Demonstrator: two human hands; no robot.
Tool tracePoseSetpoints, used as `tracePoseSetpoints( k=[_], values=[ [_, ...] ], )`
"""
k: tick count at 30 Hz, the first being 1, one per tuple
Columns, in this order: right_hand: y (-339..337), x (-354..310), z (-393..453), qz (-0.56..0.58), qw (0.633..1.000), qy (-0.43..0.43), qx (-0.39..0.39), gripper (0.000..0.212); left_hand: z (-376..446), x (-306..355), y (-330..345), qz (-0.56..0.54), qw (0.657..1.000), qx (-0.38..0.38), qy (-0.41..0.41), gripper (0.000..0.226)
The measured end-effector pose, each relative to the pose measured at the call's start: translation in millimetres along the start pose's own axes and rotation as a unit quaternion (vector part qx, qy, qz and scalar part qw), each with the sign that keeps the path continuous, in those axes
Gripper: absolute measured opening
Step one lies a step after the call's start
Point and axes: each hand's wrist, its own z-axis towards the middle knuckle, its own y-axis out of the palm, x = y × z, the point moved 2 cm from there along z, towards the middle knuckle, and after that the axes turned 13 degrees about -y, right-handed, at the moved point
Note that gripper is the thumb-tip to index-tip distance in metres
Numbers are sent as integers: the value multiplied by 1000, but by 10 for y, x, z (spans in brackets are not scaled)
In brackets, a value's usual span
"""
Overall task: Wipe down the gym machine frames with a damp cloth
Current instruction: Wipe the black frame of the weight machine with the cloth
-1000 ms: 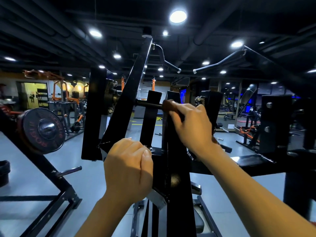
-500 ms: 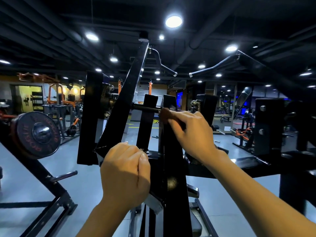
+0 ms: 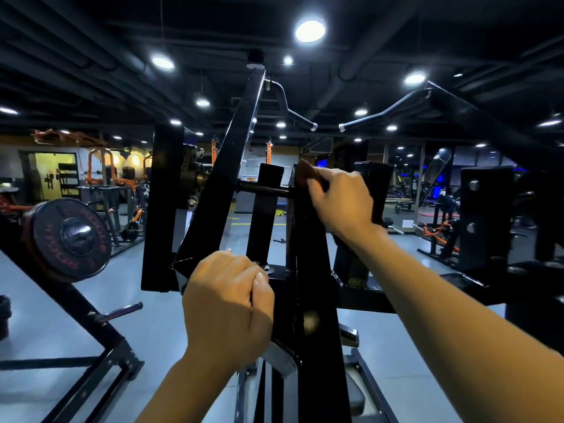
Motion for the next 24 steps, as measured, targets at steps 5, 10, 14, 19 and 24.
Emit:
tracePoseSetpoints(
  k=[5, 10, 14, 19, 24],
  values=[
    [-90, -104, -283, -21, 994, -105, -10, 31, 14, -13, -1, 5, 1000, -25, -7, 45],
    [27, 57, 108, -7, 1000, 8, 3, 31, 12, 2, 0, 1, 1000, -29, -10, 46],
    [22, -156, -107, -8, 995, -100, -14, 32, 9, 5, -25, 6, 999, -34, -20, 44],
    [31, 78, 99, -9, 1000, -6, -9, 30, -4, -4, -6, 10, 999, -38, -27, 48],
    [115, -103, 109, 2, 996, -87, -25, 32, -8, -2, -19, 5, 998, -43, -35, 44]
  ],
)
